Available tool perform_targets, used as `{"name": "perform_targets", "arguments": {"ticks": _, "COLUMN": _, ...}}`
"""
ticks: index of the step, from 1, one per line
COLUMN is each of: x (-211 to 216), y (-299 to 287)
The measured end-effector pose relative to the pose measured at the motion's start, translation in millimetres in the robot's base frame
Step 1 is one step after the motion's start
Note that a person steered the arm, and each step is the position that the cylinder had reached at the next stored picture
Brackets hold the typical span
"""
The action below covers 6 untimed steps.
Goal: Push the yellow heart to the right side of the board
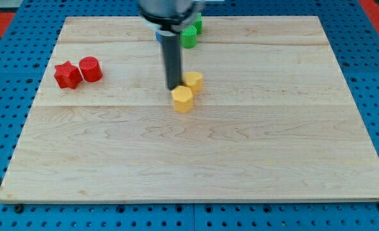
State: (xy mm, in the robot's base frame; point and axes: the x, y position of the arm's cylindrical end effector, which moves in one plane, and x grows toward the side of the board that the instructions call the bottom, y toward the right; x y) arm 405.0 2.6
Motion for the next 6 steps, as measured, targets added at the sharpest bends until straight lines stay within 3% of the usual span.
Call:
{"name": "perform_targets", "arguments": {"ticks": 1, "x": -3, "y": 63}}
{"name": "perform_targets", "arguments": {"ticks": 2, "x": -20, "y": 28}}
{"name": "perform_targets", "arguments": {"ticks": 4, "x": -26, "y": 151}}
{"name": "perform_targets", "arguments": {"ticks": 5, "x": -51, "y": 74}}
{"name": "perform_targets", "arguments": {"ticks": 6, "x": -66, "y": 181}}
